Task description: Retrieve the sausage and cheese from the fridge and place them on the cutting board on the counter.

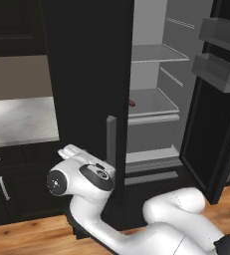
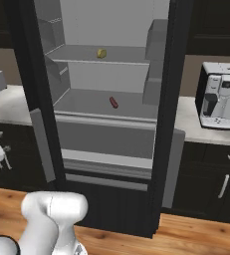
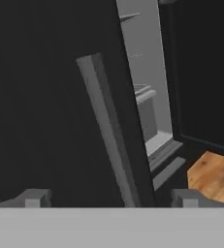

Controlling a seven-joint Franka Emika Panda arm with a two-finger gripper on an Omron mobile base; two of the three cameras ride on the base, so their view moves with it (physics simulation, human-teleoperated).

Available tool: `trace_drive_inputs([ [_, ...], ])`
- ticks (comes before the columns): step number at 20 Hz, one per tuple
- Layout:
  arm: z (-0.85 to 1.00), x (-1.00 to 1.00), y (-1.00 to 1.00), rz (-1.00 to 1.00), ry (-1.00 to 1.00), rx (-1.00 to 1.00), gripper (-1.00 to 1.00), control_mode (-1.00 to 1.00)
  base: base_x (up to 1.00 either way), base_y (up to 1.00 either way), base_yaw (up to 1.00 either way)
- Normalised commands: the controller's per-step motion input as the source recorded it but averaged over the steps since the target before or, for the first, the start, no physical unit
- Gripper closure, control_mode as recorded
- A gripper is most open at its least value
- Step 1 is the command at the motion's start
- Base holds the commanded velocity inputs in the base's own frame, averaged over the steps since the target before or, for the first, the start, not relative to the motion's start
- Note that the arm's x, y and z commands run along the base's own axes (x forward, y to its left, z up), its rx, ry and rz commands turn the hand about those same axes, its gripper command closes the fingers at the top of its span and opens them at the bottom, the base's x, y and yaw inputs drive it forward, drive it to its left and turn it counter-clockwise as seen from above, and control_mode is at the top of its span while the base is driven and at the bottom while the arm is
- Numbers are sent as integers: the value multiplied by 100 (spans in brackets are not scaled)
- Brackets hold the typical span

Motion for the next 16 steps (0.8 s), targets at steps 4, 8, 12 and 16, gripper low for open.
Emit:
trace_drive_inputs([
  [4, 10, -40, -97, 8, -18, 51, -100, -100, 0, 0, 0],
  [8, 16, -23, -94, 16, -7, 67, -100, -100, 0, 0, 0],
  [12, 48, -5, -85, 23, -2, 64, -100, -100, 0, 0, 0],
  [16, 29, 0, -89, 26, 2, 67, -100, -100, 0, 0, 0],
])
